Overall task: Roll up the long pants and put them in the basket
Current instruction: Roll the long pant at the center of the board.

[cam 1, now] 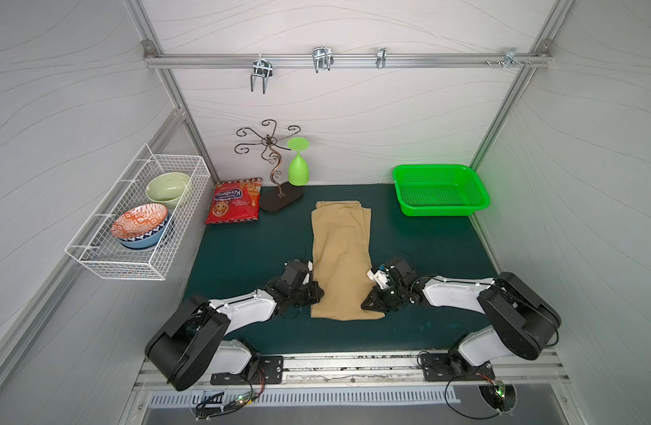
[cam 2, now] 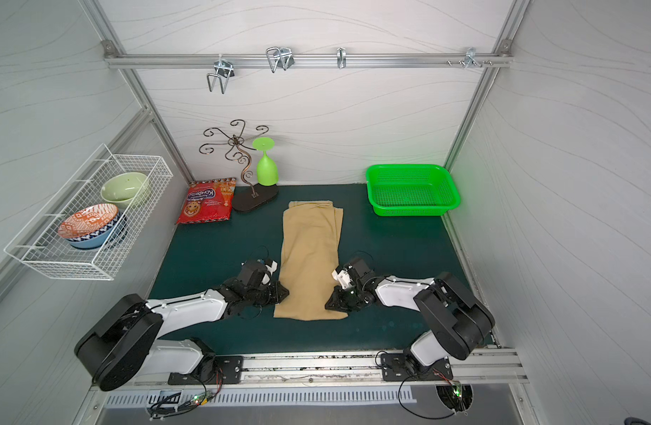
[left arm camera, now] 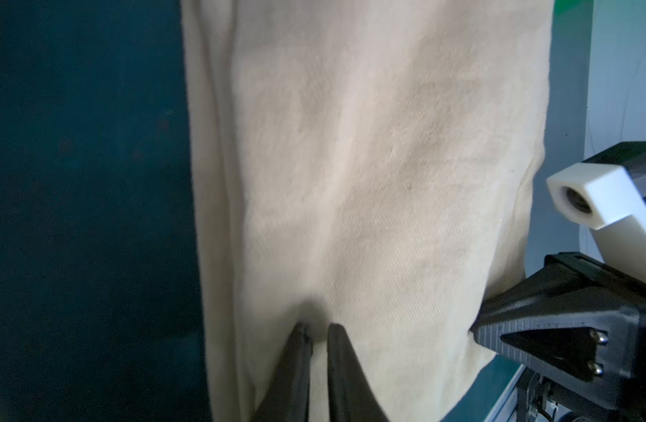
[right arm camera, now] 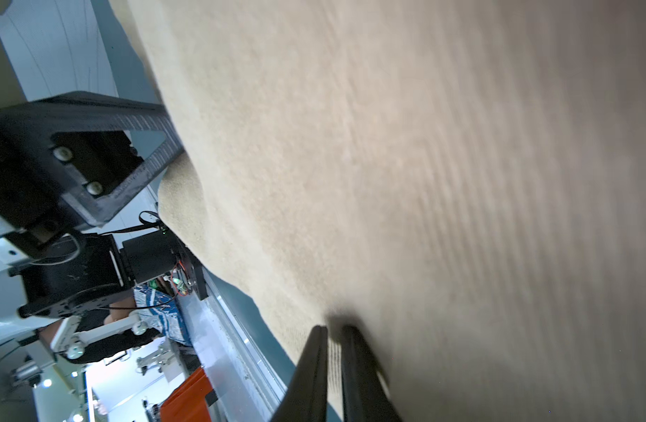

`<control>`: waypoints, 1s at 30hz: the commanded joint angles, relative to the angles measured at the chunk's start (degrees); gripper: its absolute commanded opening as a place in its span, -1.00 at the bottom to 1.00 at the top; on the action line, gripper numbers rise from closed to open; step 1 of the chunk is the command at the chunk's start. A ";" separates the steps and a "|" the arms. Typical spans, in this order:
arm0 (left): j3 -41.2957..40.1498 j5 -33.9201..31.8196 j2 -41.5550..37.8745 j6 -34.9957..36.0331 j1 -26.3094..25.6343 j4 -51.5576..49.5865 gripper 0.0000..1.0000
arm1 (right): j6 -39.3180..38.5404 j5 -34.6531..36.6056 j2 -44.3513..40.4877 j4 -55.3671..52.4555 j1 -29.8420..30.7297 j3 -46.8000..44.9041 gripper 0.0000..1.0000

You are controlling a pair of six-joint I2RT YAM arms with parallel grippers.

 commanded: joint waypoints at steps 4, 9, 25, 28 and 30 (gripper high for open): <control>-0.73 5.35 -15.67 0.50 -0.94 -9.53 -0.81 | -4.47 7.09 -4.34 -13.33 1.23 2.68 -0.68; -6.58 10.44 -15.93 -2.84 -1.07 -3.41 -1.00 | -4.12 6.27 -6.07 -14.95 0.89 4.63 -0.66; -6.66 3.02 -7.13 -5.69 -1.07 -14.79 -1.00 | -15.13 32.92 -14.93 -30.28 16.35 11.65 -0.25; -3.48 -3.46 -18.66 -5.45 -0.83 -25.71 -1.00 | -19.17 45.40 -17.12 -33.61 25.38 14.62 0.28; -1.69 -7.10 -24.29 -5.87 0.32 -29.59 -1.00 | -23.07 53.66 -16.19 -34.37 31.51 16.18 0.61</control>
